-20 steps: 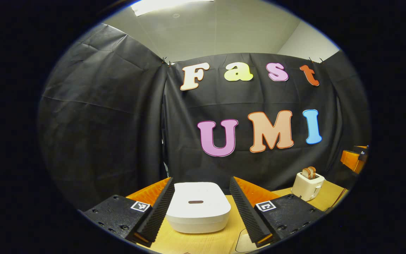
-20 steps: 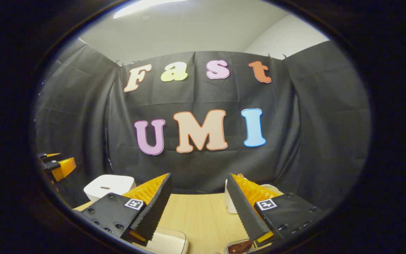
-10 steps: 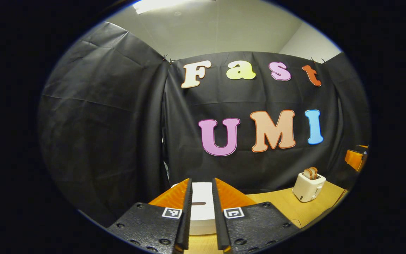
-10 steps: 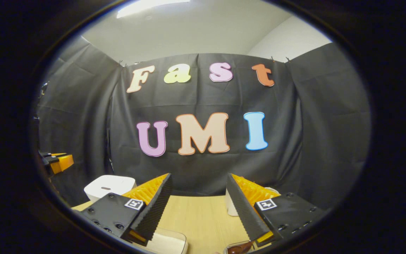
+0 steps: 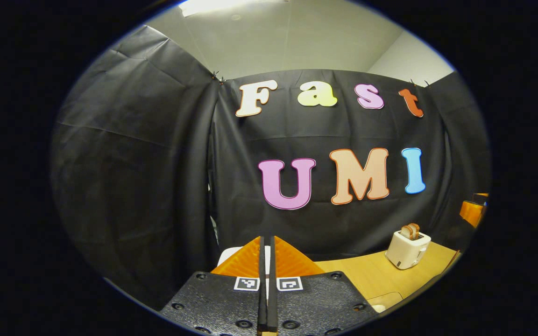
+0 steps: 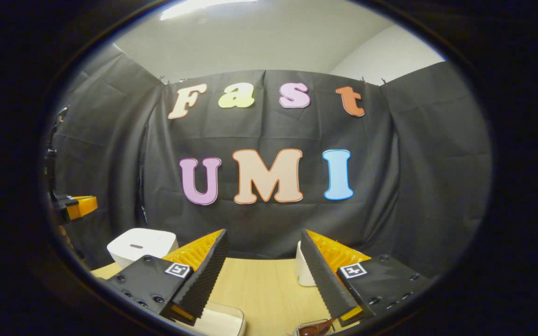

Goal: Close the left gripper, press the button to open the rice cooker; take a wooden spoon from the chopstick holder with the right hand, scoop a spoonful of rice and pour it into the rice cooker, then put the wooden spoon back into the chopstick holder.

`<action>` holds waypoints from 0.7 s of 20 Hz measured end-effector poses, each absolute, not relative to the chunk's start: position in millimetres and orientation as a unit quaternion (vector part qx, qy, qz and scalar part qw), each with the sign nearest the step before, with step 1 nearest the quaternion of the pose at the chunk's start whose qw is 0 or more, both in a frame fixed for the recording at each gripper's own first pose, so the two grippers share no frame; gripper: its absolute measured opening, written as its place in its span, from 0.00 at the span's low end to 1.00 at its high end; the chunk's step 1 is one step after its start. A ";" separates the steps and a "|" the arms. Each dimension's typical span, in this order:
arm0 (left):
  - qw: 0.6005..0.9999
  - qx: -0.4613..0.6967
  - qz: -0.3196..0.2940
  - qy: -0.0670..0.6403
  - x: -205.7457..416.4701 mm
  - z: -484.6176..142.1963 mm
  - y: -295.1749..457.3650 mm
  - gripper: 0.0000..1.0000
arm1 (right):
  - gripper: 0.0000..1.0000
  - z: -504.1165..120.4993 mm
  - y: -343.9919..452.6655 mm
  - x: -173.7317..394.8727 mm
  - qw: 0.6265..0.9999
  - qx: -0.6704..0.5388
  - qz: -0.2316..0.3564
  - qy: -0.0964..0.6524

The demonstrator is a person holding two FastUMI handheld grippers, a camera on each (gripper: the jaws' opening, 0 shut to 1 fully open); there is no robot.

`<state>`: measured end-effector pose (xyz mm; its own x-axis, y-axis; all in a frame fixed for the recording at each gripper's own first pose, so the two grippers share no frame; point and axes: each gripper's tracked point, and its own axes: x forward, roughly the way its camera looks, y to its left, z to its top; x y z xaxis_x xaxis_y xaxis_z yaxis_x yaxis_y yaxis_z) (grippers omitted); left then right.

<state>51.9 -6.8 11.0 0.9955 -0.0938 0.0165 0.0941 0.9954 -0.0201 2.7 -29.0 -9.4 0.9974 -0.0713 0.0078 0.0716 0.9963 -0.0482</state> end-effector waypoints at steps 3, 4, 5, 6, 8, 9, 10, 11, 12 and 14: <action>0.998 -0.019 -0.051 0.012 71.1 -2.9 -0.8 0.00 | 1.00 -10.3 -31.9 0.7 0.999 -0.029 -0.046 -0.003; 0.998 -0.023 -0.052 0.021 77.1 -8.6 0.3 0.00 | 1.00 -11.8 -33.2 0.4 0.998 -0.030 -0.050 -0.001; 0.998 -0.021 -0.050 0.034 82.5 -17.6 3.6 0.00 | 1.00 -13.6 -33.5 0.0 0.998 -0.032 -0.052 0.002; 0.998 -0.020 -0.051 0.042 87.8 -25.6 6.3 0.00 | 1.00 -14.5 -32.9 -0.6 0.998 -0.033 -0.054 0.005; 0.997 -0.023 -0.056 0.054 98.8 -35.7 6.7 0.00 | 1.00 -15.0 -34.0 -2.3 0.997 -0.041 -0.060 0.006; 0.996 -0.025 -0.060 0.062 102.9 -42.8 6.1 0.00 | 1.00 -14.6 -34.5 -2.8 0.997 -0.045 -0.064 0.007; 0.995 -0.028 -0.064 0.072 107.7 -52.4 6.1 0.00 | 1.00 -14.1 -33.8 -3.3 0.997 -0.047 -0.067 0.007; 0.994 -0.032 -0.067 0.080 113.0 -59.5 5.9 0.00 | 1.00 -14.5 -32.2 -4.1 0.996 -0.049 -0.069 0.008; 0.993 -0.034 -0.071 0.090 117.7 -68.0 6.2 0.00 | 1.00 -15.0 -30.5 -4.5 0.996 -0.052 -0.070 0.009; 0.990 -0.038 -0.077 0.109 125.5 -85.9 7.3 0.00 | 1.00 -15.8 -27.8 -3.8 0.995 -0.061 -0.072 0.013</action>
